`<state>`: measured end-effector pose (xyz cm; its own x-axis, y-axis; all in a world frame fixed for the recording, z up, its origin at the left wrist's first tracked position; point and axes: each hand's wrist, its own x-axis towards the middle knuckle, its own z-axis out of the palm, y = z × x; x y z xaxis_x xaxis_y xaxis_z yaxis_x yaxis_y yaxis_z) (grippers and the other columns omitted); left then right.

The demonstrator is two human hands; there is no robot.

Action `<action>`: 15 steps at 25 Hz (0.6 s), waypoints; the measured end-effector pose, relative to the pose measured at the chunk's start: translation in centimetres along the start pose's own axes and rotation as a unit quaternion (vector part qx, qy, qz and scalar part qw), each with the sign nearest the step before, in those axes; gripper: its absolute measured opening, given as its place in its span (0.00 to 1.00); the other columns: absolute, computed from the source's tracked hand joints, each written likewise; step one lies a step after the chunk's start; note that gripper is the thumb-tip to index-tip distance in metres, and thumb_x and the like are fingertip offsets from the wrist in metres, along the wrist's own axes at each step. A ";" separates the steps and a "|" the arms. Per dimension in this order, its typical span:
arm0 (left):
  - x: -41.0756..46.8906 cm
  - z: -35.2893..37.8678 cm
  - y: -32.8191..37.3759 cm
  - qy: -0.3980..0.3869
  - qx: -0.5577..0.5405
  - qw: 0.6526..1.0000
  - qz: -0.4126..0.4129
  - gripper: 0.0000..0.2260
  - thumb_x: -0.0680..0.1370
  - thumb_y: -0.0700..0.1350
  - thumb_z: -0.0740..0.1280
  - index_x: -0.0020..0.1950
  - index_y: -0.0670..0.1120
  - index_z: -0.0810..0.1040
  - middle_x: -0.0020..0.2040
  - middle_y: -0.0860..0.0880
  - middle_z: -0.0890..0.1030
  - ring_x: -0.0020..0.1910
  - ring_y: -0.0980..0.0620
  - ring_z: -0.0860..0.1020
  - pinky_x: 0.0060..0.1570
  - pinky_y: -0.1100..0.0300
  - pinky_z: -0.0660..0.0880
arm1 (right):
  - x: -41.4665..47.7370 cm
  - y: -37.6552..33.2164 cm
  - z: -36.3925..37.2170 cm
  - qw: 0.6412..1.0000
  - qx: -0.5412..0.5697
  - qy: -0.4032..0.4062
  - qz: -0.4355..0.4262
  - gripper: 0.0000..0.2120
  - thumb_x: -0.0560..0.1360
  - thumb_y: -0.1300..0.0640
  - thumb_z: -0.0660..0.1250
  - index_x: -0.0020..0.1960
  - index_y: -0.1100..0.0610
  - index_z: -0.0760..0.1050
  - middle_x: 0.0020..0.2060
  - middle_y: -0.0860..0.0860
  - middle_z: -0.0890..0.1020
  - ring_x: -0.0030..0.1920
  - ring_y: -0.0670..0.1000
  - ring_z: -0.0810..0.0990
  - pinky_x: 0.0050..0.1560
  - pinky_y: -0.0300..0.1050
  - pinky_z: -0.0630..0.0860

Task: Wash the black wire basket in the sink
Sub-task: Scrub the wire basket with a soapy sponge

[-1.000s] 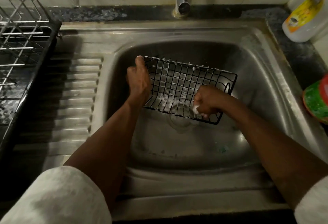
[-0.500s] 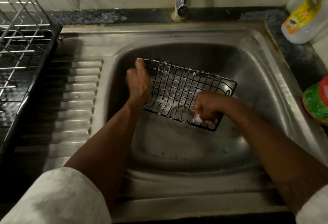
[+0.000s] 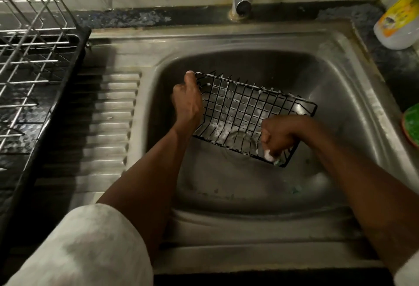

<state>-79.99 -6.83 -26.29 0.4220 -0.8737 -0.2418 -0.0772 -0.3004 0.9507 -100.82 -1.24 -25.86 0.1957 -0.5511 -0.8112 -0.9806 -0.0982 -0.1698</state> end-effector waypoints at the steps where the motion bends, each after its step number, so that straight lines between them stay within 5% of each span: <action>1: 0.1 0.0 0.0 -0.004 0.002 1.000 0.001 0.23 0.80 0.57 0.60 0.30 0.44 0.69 0.30 0.49 0.71 0.34 0.50 0.68 0.38 0.52 0.69 | -0.5 0.1 -0.1 0.992 0.111 -0.015 -0.054 0.05 0.72 0.58 0.77 0.47 0.55 0.84 0.39 0.49 0.85 0.41 0.48 0.81 0.42 0.43 0.79; 4: 0.1 0.0 -0.1 -0.021 0.019 1.000 -0.005 0.22 0.81 0.55 0.61 0.31 0.44 0.71 0.31 0.49 0.72 0.34 0.50 0.69 0.40 0.54 0.68 | -0.6 -0.4 0.4 0.938 0.268 0.117 -0.185 0.05 0.74 0.58 0.75 0.50 0.56 0.84 0.42 0.47 0.87 0.42 0.43 0.84 0.44 0.39 0.79; 6: 0.2 0.1 0.0 -0.034 0.008 0.999 -0.006 0.21 0.78 0.59 0.60 0.34 0.44 0.74 0.32 0.49 0.73 0.34 0.49 0.70 0.40 0.53 0.69 | 0.8 -2.4 1.3 0.913 0.230 0.242 -0.233 0.09 0.75 0.56 0.75 0.55 0.54 0.84 0.46 0.40 0.85 0.42 0.34 0.82 0.44 0.28 0.74; 9: -0.1 0.3 0.2 -0.041 0.018 0.999 -0.007 0.21 0.80 0.59 0.59 0.38 0.44 0.75 0.33 0.49 0.73 0.34 0.51 0.70 0.39 0.54 0.68 | 3.3 -5.1 2.1 0.889 0.119 0.344 -0.278 0.09 0.76 0.62 0.72 0.55 0.54 0.86 0.47 0.46 0.87 0.37 0.33 0.78 0.39 0.22 0.68; 12: -0.5 0.2 0.5 -0.035 0.019 0.999 -0.003 0.21 0.82 0.54 0.59 0.33 0.46 0.72 0.31 0.49 0.71 0.32 0.52 0.68 0.37 0.55 0.67 | 3.2 -4.5 1.9 0.893 0.081 0.327 -0.299 0.11 0.74 0.67 0.71 0.50 0.54 0.87 0.45 0.47 0.88 0.35 0.31 0.77 0.44 0.25 0.73; 15: -0.2 -0.2 0.5 -0.032 0.017 0.999 0.001 0.23 0.74 0.62 0.59 0.29 0.45 0.70 0.29 0.49 0.70 0.32 0.50 0.67 0.36 0.52 0.67 | 1.0 -1.9 1.5 0.931 0.102 0.224 -0.270 0.08 0.76 0.63 0.72 0.48 0.51 0.86 0.46 0.43 0.87 0.45 0.34 0.83 0.53 0.25 0.73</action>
<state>-79.89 -6.77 -25.69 0.3636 -0.8968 -0.2520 -0.1089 -0.3096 0.9446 -98.74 -0.35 -27.25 0.5894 -0.7613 -0.2701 -0.7086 -0.3266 -0.6255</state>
